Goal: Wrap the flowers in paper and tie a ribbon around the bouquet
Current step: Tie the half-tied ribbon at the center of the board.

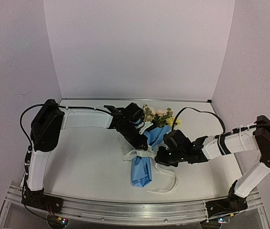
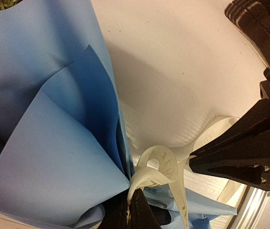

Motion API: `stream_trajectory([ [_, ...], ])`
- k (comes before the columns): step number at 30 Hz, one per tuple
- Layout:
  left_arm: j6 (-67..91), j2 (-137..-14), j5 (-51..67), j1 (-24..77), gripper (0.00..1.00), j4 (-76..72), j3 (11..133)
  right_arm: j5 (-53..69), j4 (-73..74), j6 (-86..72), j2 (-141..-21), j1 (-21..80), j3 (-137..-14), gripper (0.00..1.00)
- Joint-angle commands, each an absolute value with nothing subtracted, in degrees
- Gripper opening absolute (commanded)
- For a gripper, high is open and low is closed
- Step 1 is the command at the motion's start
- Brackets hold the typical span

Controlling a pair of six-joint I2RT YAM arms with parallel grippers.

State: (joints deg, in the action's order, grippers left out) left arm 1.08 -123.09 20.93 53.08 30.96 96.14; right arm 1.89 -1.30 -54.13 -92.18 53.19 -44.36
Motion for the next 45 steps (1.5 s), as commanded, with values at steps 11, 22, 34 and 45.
stream_trajectory([
  [11,2.8,-113.8,26.1,52.2,0.00,22.6,89.1,5.9,-14.0,-52.2,-93.1,52.4,-44.0,0.00],
  [22,4.1,-113.9,30.8,51.0,0.05,21.9,88.7,10.3,-22.5,-55.0,-96.5,52.4,-41.3,0.00],
  [34,4.7,-112.2,33.1,50.8,0.01,19.6,85.7,7.0,-24.0,-54.7,-95.6,52.2,-41.5,0.00],
  [45,6.3,-108.4,34.0,50.3,0.00,16.5,81.3,8.0,-29.1,-53.9,-100.2,51.3,-45.1,0.00],
])
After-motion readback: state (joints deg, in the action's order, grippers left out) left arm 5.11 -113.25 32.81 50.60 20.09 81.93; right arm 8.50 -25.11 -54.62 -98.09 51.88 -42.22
